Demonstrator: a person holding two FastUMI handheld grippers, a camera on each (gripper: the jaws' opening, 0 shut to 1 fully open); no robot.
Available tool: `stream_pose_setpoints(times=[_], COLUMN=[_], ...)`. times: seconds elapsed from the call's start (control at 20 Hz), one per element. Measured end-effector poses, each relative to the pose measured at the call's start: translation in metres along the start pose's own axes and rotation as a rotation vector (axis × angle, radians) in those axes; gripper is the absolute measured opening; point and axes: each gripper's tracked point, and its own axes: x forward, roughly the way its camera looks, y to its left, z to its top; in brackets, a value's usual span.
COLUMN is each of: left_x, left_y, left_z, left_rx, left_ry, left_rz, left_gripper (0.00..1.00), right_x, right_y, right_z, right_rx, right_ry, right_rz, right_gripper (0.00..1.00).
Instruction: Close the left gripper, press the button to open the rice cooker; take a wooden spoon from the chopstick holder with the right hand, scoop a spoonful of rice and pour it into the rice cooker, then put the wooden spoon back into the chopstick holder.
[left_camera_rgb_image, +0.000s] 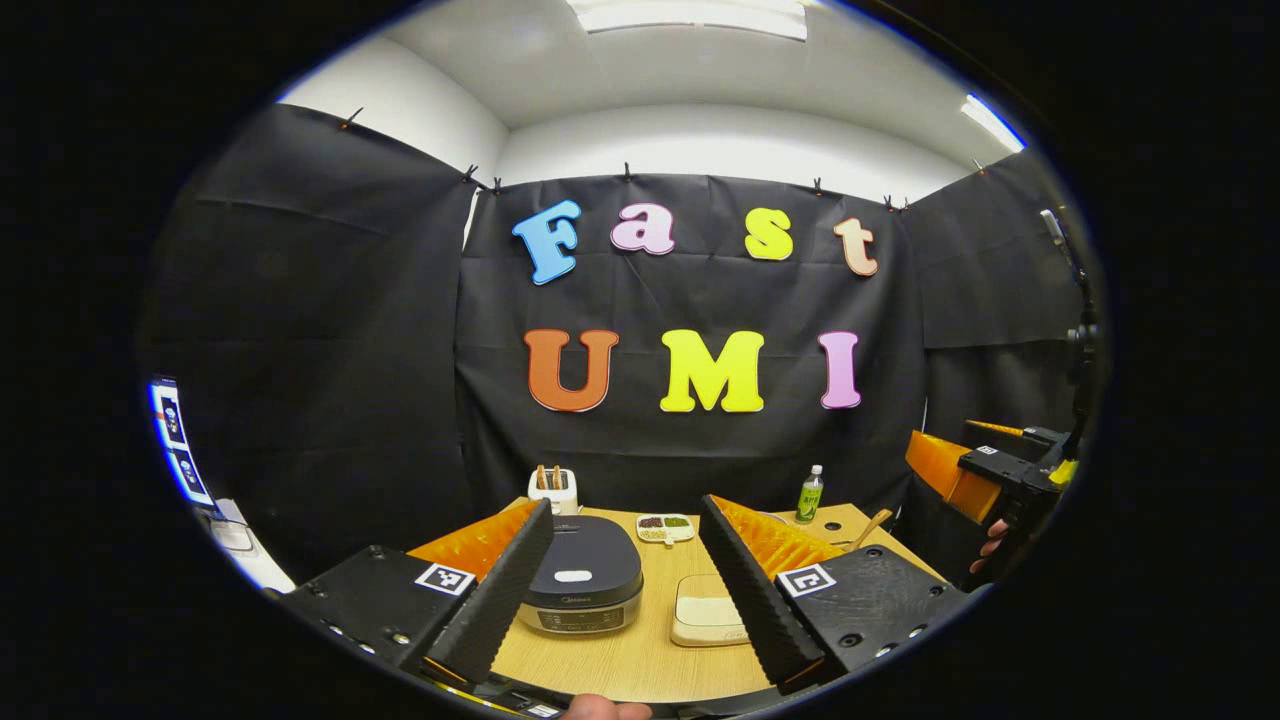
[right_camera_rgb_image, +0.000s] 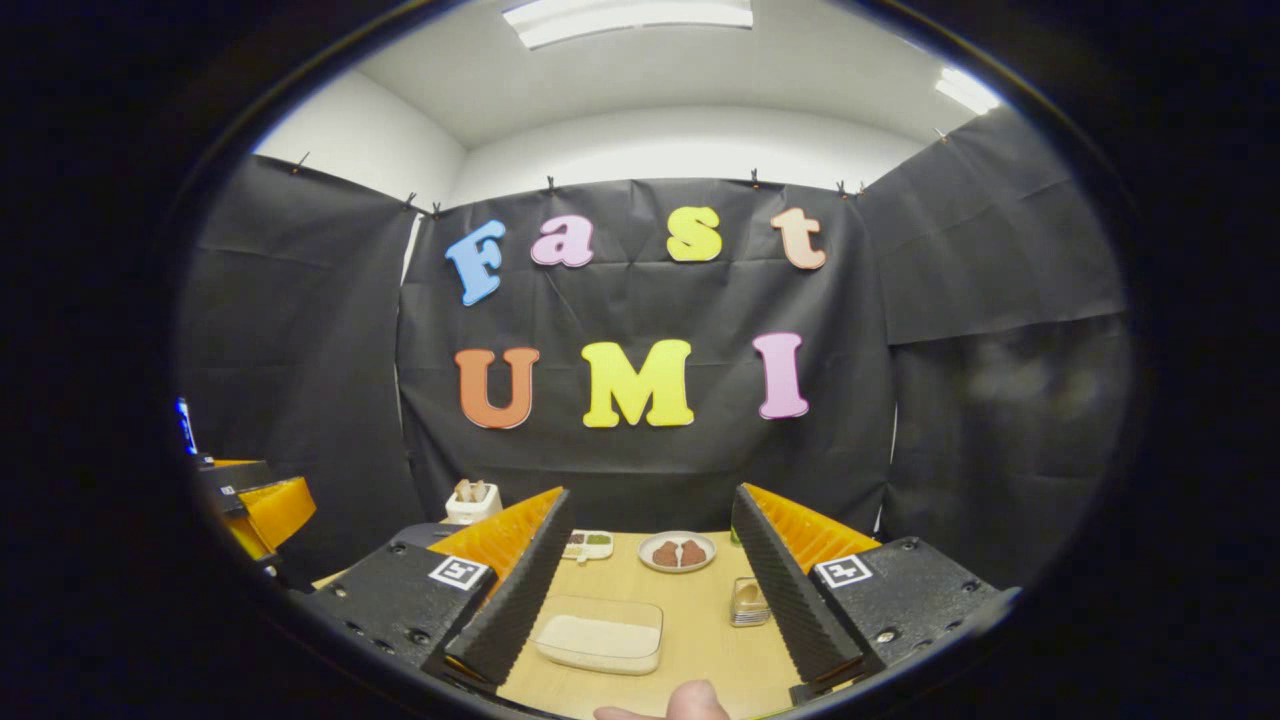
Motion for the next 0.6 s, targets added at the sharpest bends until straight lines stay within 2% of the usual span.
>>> stream_pose_setpoints(times=[0.1,0.15,0.2,0.25,0.3,0.35,0.4,0.6], left_x=[0.001,0.003,0.004,0.006,0.009,0.012,0.015,0.038], left_y=[0.003,0.007,0.009,0.011,0.014,0.016,0.017,0.022], left_z=[-0.005,-0.007,-0.008,-0.012,-0.017,-0.022,-0.027,-0.047], left_rx=[-0.003,-0.006,-0.01,-0.014,-0.014,-0.014,-0.016,-0.035], left_ry=[0.018,0.021,0.029,0.042,0.057,0.076,0.098,0.182], left_rz=[0.006,0.012,0.018,0.023,0.026,0.029,0.031,0.052], left_gripper=[0.95,0.95,0.95,0.95,0.95,0.95,0.95,0.95], right_x=[0.007,0.011,0.017,0.023,0.028,0.034,0.042,0.071], right_y=[0.007,0.011,0.014,0.015,0.017,0.019,0.021,0.023], right_z=[-0.003,-0.005,-0.006,-0.006,-0.009,-0.011,-0.015,-0.02], right_rx=[0.001,0.002,0.006,0.009,0.011,0.012,0.012,0.007], right_ry=[0.009,0.022,0.029,0.034,0.039,0.045,0.054,0.063], right_rz=[0.013,0.023,0.028,0.032,0.034,0.037,0.041,0.059], right_gripper=[1.0,0.96,1.0,1.0,0.96,0.96,1.0,1.0])
